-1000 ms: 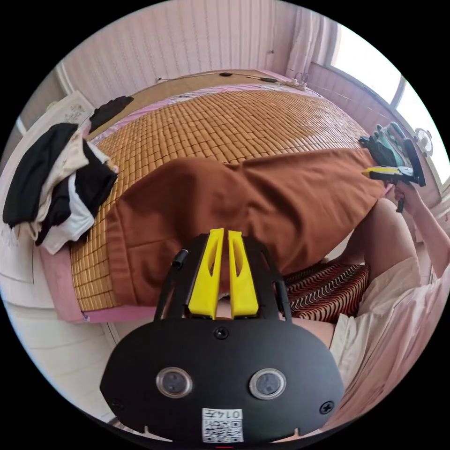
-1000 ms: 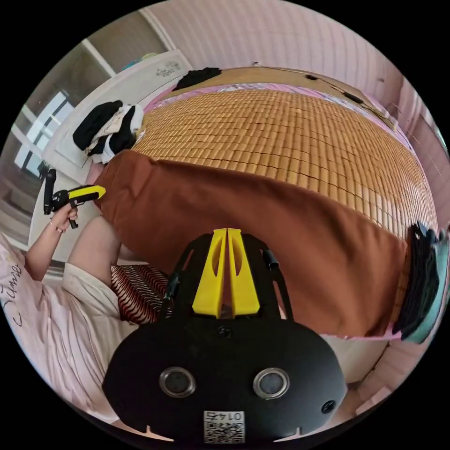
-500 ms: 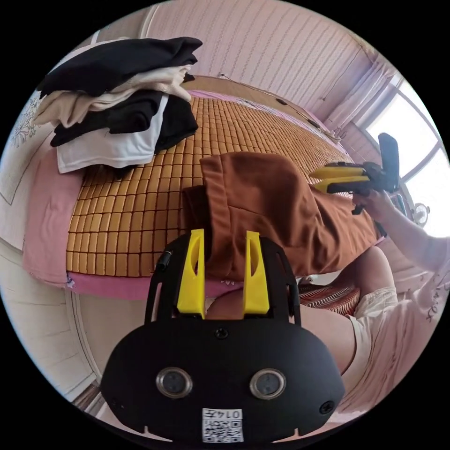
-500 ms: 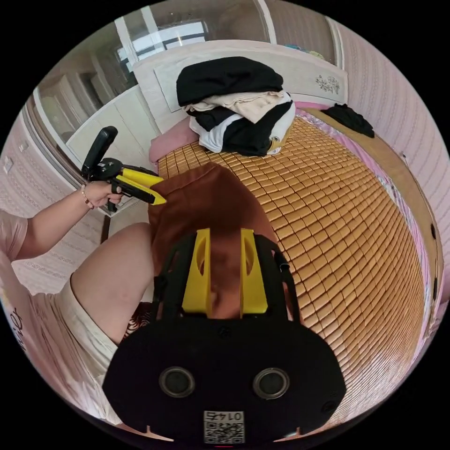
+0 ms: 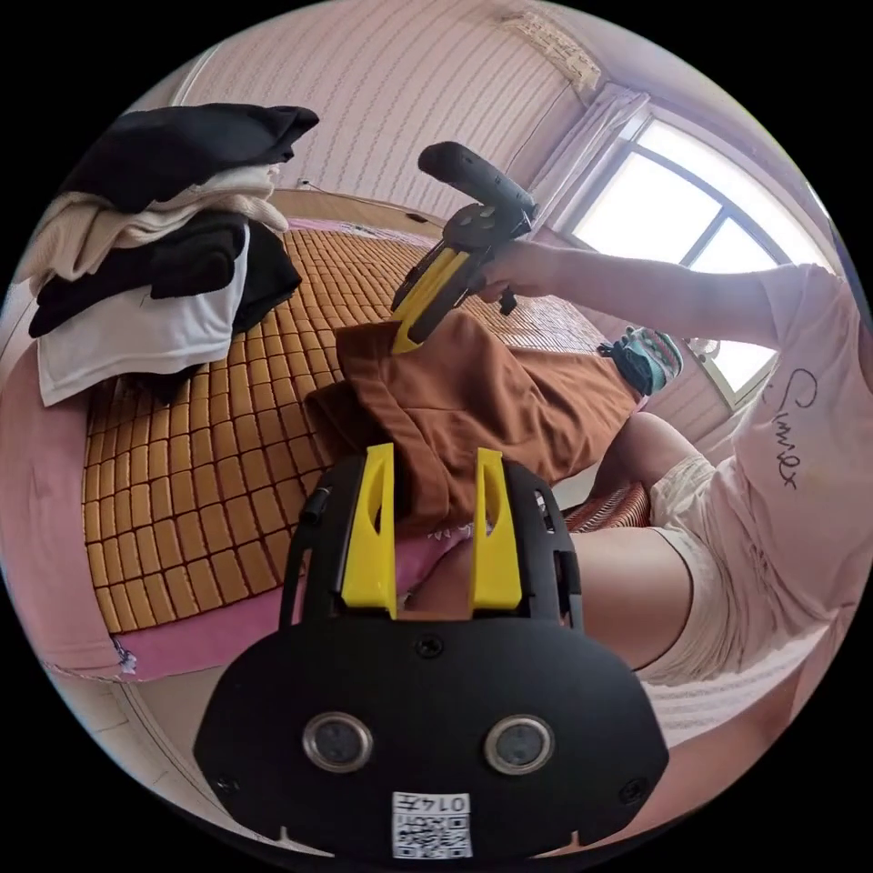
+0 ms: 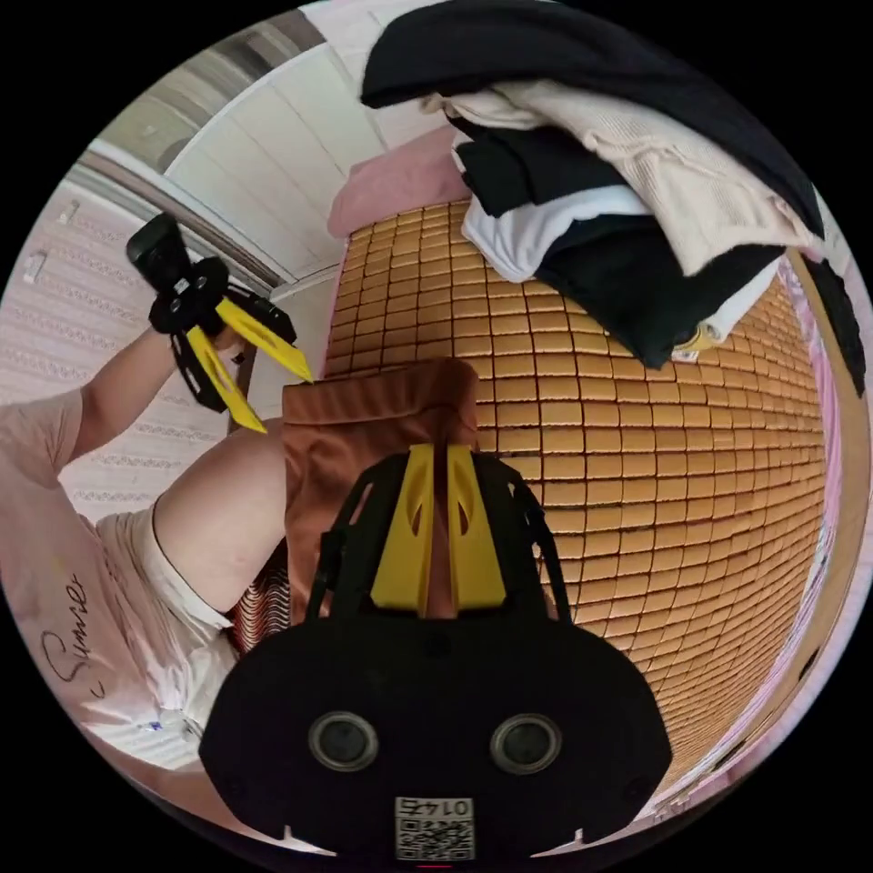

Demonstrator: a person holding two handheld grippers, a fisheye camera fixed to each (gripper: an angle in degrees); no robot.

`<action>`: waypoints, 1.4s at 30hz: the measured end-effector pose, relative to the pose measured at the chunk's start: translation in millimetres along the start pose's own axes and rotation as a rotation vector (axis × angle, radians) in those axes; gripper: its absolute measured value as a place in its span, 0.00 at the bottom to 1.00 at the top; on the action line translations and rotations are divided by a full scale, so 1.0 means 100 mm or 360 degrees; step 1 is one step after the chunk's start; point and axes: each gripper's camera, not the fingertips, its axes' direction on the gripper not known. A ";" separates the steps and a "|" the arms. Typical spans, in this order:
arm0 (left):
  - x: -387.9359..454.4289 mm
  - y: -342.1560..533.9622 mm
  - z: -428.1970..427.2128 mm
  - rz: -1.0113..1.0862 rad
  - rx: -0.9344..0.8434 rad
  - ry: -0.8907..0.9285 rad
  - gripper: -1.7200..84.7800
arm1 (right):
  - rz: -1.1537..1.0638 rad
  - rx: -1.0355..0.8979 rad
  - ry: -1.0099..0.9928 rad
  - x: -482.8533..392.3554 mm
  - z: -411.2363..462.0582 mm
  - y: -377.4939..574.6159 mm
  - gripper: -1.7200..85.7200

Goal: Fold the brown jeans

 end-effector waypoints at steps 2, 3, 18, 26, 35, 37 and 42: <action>-0.05 0.01 -0.15 0.0054 -0.0007 -0.0009 0.18 | -0.0294 0.0093 -0.0060 -0.10 -0.17 0.00 0.04; -0.06 0.00 -0.18 0.0066 0.0002 -0.0013 0.19 | -0.0362 0.0119 -0.0113 -0.10 -0.22 0.00 0.04; -0.54 0.23 0.17 -0.0570 -0.0185 0.0309 0.01 | -0.0100 0.0043 -0.0418 0.77 0.25 -0.97 0.07; -0.10 0.36 0.29 -0.0359 -0.0160 0.0153 0.03 | 0.0666 0.0911 -0.0508 1.43 -0.57 1.06 0.11; 1.59 0.72 0.29 0.0085 -0.0221 -0.0380 0.05 | 0.1063 0.0101 0.0938 -0.16 -0.35 2.42 0.03; 1.97 0.61 0.55 0.0209 -0.0165 -0.0384 0.06 | 0.1071 0.0301 0.1047 -0.30 -0.31 2.37 0.02; 2.97 0.10 1.64 0.0524 0.0018 0.0111 0.04 | 0.1144 0.0121 0.0656 0.23 -0.20 1.89 0.01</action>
